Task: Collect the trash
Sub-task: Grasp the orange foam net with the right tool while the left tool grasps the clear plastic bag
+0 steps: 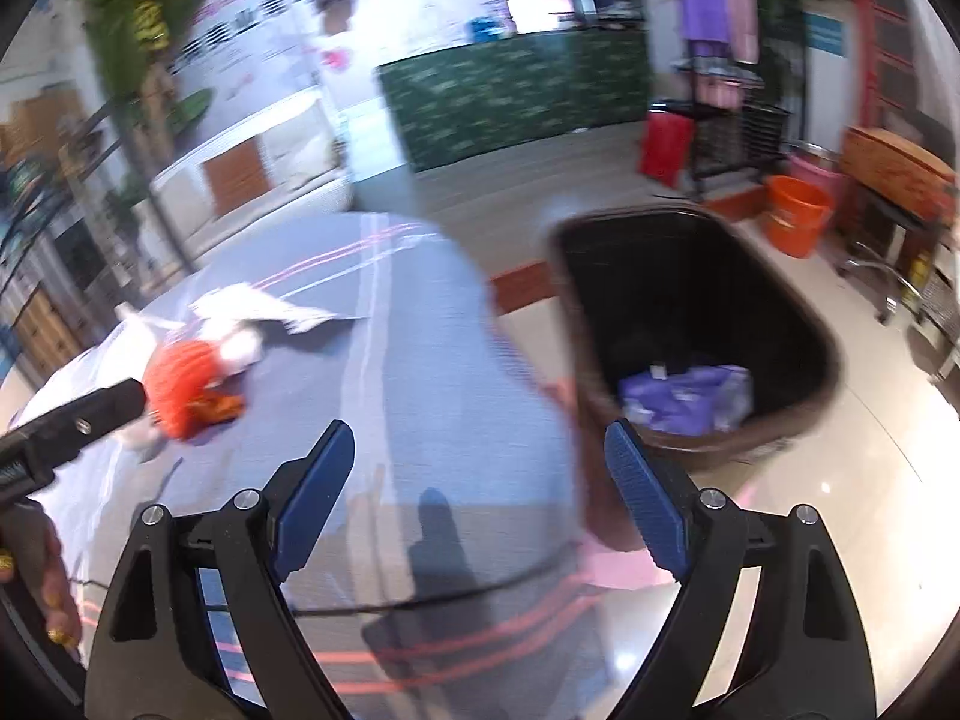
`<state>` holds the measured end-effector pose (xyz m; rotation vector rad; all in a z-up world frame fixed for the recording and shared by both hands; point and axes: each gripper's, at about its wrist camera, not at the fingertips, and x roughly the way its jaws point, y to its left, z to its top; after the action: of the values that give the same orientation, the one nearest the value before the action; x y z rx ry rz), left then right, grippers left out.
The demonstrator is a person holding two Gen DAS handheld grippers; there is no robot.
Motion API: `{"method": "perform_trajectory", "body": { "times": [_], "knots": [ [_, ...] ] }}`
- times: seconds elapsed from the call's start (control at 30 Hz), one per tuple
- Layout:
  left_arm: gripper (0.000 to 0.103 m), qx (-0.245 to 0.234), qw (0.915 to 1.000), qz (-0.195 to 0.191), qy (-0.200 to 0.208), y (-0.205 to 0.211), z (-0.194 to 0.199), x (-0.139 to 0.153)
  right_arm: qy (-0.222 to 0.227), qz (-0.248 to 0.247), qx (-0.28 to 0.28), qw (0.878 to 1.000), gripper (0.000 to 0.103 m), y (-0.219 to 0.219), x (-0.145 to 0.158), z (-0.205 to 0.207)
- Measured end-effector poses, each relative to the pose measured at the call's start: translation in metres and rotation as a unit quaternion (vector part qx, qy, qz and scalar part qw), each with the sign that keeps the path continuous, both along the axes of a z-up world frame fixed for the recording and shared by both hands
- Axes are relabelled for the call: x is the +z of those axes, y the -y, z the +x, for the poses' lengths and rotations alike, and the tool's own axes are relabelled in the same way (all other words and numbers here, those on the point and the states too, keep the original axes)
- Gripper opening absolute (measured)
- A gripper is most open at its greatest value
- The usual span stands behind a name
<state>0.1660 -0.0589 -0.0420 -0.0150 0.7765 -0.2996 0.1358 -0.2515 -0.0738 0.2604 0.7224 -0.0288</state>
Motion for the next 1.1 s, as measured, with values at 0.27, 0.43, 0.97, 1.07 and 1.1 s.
{"method": "perform_trajectory", "body": {
  "times": [0.27, 0.43, 0.97, 1.07, 1.1],
  "knots": [
    [0.096, 0.082, 0.9964, 0.007, -0.019, -0.074, 0.001, -0.016, -0.004, 0.01, 0.092, 0.996, 0.085, -0.072, 0.009, 0.026],
    [0.09, 0.096, 0.995, -0.012, -0.027, -0.092, 0.012, -0.019, -0.003, 0.011, 0.116, 0.993, 0.085, -0.097, 0.013, 0.032],
    [0.037, 0.106, 0.9916, -0.051, -0.053, -0.111, 0.028, -0.034, -0.013, -0.006, 0.14, 0.99, 0.085, -0.125, 0.016, 0.047],
    [0.036, 0.121, 0.9904, -0.059, -0.034, -0.118, 0.017, -0.025, -0.021, -0.004, 0.155, 0.988, 0.085, -0.138, 0.013, 0.057],
    [0.035, 0.124, 0.9901, -0.061, -0.026, -0.12, 0.012, -0.021, -0.023, -0.003, 0.158, 0.987, 0.085, -0.14, 0.011, 0.059]
  ]
}}
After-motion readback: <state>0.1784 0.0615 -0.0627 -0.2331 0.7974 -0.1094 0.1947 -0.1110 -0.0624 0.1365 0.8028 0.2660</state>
